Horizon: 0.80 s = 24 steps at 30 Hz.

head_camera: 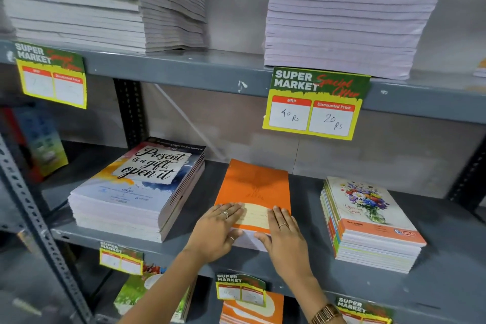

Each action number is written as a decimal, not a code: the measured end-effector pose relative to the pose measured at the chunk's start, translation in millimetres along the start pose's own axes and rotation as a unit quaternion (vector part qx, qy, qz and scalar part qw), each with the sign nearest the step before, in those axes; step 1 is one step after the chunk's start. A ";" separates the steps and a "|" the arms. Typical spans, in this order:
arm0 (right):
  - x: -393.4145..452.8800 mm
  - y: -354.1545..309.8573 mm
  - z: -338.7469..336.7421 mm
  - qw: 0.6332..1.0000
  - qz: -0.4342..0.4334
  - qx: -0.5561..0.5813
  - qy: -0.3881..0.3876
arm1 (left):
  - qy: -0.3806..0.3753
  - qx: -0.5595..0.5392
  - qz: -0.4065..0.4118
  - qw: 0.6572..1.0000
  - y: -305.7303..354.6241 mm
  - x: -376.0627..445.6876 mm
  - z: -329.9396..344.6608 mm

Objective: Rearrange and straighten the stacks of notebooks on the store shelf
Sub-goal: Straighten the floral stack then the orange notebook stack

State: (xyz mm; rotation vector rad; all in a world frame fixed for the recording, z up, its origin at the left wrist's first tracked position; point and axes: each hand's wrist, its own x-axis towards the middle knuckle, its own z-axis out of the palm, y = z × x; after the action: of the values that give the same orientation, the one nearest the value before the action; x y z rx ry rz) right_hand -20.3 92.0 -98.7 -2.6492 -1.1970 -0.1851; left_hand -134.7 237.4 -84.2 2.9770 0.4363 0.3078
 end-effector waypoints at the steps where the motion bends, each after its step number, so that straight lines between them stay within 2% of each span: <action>1: -0.4 0.7 0.4 1.000 0.000 0.000 -0.002 | 0.001 0.000 -0.004 1.000 0.5 -0.4 -1.0; 10: -1.5 4.2 1.0 0.999 -0.017 -0.030 -0.004 | 0.035 -0.034 0.014 0.999 -0.9 6.2 5.1; 16: 0.8 0.8 -9.8 0.998 -0.032 -0.049 -0.003 | -0.032 -0.023 0.053 0.998 -10.9 7.9 -7.0; 20: 7.5 -13.3 -30.7 0.995 -0.019 -0.101 0.010 | -0.015 -0.039 0.040 0.998 -37.7 -9.1 -25.2; 22: 12.6 -26.9 -37.7 0.996 -0.024 -0.082 0.015 | -0.012 -0.006 0.036 0.999 -59.6 -17.8 -34.3; 24: 12.5 -50.0 -39.7 0.997 -0.051 -0.023 0.055 | -0.011 0.008 0.030 0.999 -84.5 -29.1 -43.7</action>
State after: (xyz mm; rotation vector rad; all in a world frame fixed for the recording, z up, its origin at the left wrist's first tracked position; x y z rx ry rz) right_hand -50.5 122.9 -49.9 -2.5803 -1.3061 -0.3742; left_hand -194.3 312.9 -59.2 3.0104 0.3496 0.2769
